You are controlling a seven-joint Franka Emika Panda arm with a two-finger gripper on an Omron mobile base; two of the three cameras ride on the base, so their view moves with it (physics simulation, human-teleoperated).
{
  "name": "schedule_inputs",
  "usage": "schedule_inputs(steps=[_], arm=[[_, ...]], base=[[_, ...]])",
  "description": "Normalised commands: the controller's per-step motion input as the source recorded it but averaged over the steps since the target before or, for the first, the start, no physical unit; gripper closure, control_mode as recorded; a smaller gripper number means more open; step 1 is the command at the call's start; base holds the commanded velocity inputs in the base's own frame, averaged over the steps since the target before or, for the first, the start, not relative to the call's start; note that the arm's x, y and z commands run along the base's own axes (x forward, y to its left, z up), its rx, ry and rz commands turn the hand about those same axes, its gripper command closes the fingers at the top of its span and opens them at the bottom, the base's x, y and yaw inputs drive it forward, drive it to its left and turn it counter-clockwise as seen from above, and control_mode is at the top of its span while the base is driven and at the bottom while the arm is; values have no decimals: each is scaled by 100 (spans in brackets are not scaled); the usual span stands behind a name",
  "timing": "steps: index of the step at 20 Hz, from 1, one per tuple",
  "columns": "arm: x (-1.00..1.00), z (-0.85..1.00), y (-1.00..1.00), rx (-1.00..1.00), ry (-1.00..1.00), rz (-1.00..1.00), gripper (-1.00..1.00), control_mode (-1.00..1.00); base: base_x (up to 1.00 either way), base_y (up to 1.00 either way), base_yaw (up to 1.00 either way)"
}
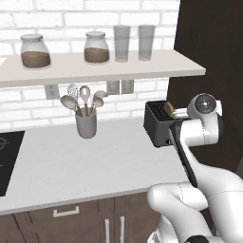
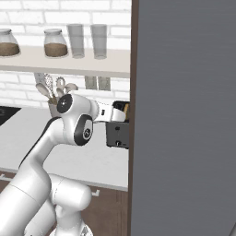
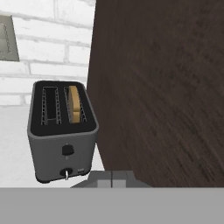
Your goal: Start the toaster. Once the lever pops up, take the bread to the plate on the dining counter.
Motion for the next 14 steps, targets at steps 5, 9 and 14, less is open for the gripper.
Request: schedule_inputs(steps=[5, 9, 14], arm=[[0, 0, 0, 0, 0, 0, 100, -100], [0, 0, 0, 0, 0, 0, 100, -100], [0, 0, 0, 0, 0, 0, 100, -100]], base=[[0, 0, 0], [0, 0, 0], [0, 0, 0]])
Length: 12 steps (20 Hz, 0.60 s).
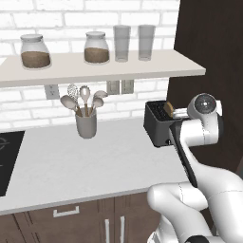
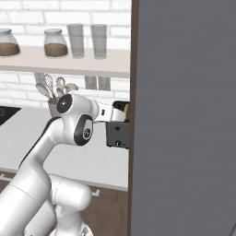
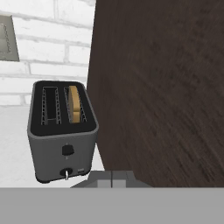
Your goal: Start the toaster. Once the lever pops up, take the bread to the plate on the dining counter.
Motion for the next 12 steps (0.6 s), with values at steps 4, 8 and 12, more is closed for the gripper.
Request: schedule_inputs(steps=[4, 8, 12], arm=[[0, 0, 0, 0, 0, 0, 100, -100], [0, 0, 0, 0, 0, 0, 100, -100], [0, 0, 0, 0, 0, 0, 100, -100]], base=[[0, 0, 0], [0, 0, 0], [0, 0, 0]])
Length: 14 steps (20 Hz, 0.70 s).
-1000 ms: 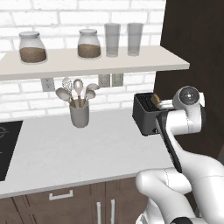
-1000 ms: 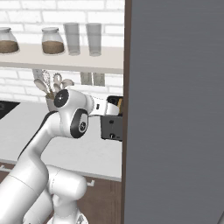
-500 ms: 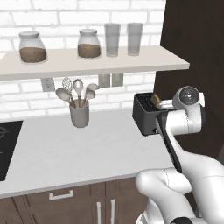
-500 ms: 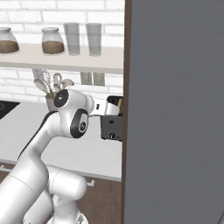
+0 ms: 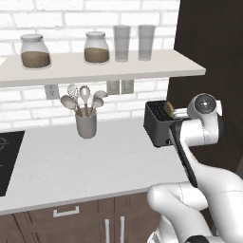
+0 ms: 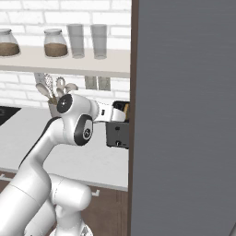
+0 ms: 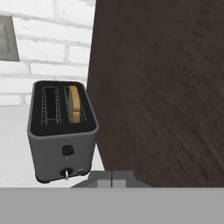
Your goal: Start the toaster. Once the lever pops up, take the bread to the plate on the dining counter.
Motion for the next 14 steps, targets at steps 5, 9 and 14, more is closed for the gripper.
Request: schedule_inputs(steps=[5, 9, 14], arm=[[0, 0, 0, 0, 0, 0, 100, -100], [0, 0, 0, 0, 0, 0, 100, -100], [0, 0, 0, 0, 0, 0, 100, -100]], base=[[0, 0, 0], [0, 0, 0], [0, 0, 0]])
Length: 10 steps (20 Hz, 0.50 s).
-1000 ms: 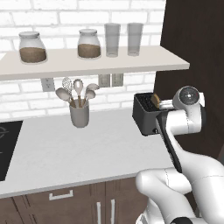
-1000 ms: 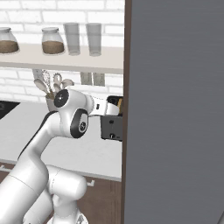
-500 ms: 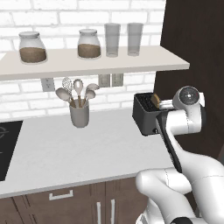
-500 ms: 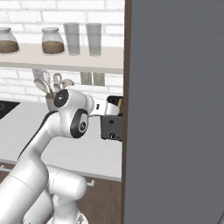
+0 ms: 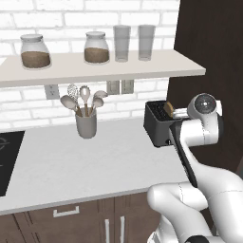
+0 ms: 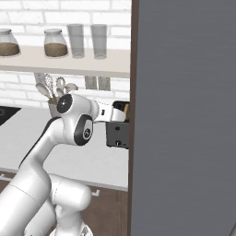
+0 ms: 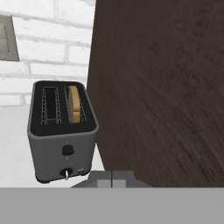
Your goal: Start the toaster. Once the lever pops up, take the bread to the plate on the dining counter.
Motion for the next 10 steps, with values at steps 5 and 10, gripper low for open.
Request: schedule_inputs(steps=[5, 10], arm=[[0, 0, 0, 0, 0, 0, 100, -100], [-1, 11, 14, 7, 5, 0, 100, -100]], base=[[0, 0, 0], [0, 0, 0]])
